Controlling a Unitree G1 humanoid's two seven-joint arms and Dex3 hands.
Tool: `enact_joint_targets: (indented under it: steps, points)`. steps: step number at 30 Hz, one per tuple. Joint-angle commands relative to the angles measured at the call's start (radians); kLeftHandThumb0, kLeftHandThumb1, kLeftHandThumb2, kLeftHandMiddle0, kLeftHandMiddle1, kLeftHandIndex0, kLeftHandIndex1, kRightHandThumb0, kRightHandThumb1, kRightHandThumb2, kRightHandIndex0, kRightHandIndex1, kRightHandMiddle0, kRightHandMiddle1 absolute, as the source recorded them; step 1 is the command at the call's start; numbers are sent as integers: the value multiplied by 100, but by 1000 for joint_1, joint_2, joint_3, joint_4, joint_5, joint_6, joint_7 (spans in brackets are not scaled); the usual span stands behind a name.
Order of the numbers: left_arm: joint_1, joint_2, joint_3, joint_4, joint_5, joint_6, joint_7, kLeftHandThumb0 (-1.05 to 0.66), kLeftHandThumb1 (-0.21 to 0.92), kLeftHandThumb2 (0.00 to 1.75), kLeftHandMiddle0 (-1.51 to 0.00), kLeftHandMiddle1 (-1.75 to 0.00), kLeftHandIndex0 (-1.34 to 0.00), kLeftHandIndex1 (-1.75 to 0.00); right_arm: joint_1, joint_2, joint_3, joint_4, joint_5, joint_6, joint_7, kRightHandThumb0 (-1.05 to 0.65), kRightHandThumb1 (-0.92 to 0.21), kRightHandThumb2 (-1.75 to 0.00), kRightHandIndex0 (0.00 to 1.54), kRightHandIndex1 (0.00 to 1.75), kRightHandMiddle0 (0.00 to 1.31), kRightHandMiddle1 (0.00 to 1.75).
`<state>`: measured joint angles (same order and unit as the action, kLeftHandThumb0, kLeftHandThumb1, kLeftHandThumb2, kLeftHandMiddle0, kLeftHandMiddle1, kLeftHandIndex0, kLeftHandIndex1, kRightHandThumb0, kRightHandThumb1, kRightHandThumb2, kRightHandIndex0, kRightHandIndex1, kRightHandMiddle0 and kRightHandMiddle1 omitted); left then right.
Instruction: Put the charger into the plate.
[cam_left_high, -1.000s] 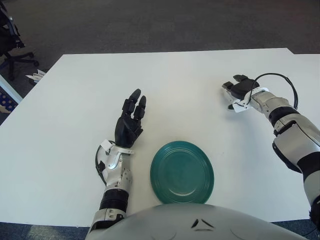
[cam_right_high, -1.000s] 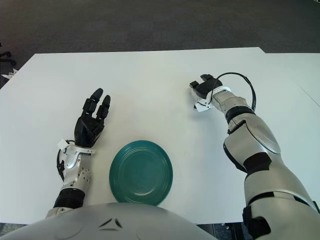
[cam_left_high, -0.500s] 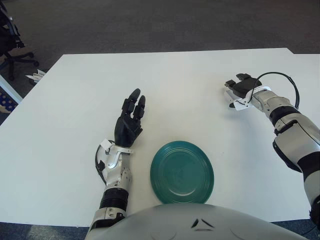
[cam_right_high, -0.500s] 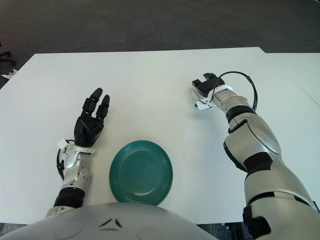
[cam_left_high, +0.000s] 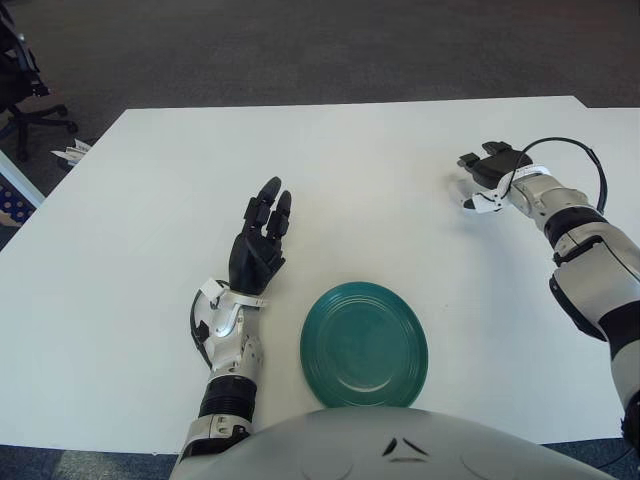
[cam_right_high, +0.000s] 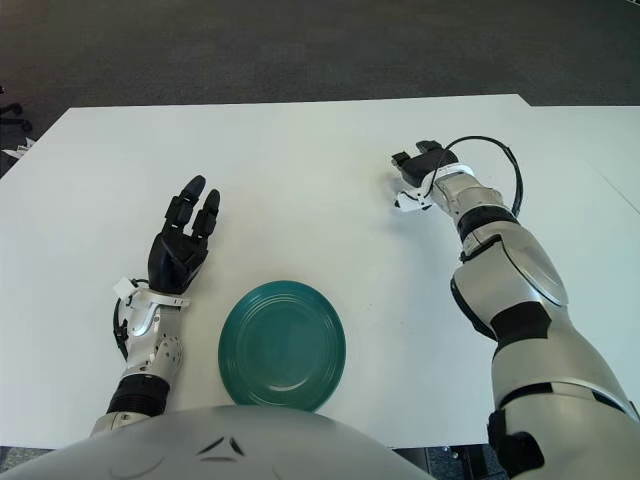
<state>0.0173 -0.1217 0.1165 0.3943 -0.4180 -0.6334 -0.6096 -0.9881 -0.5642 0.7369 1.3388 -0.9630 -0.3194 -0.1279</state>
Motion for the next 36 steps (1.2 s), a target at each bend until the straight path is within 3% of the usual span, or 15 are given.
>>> enact_joint_targets:
  steps: [1,17,36]
  points:
    - [127,1,19,102,5,-18,-9,-99,92,119,-8,0,0,-32,3,-17,-7,4,13,-6,8,-102,-92,-77,28,2,0,50]
    - [165,4,13,32,-6,34,1,-99,92,120,-7,0,0,-31,60,-39,-27,4,31,-13,-6,-102,-92,-79,28,1,0,53]
    - [278,2,-17,-128,-15,101,-10,-101,92,120,-7,0,0,-30,129,-38,-20,2,37,-29,-40,-102,-92,-80,28,1,0,56]
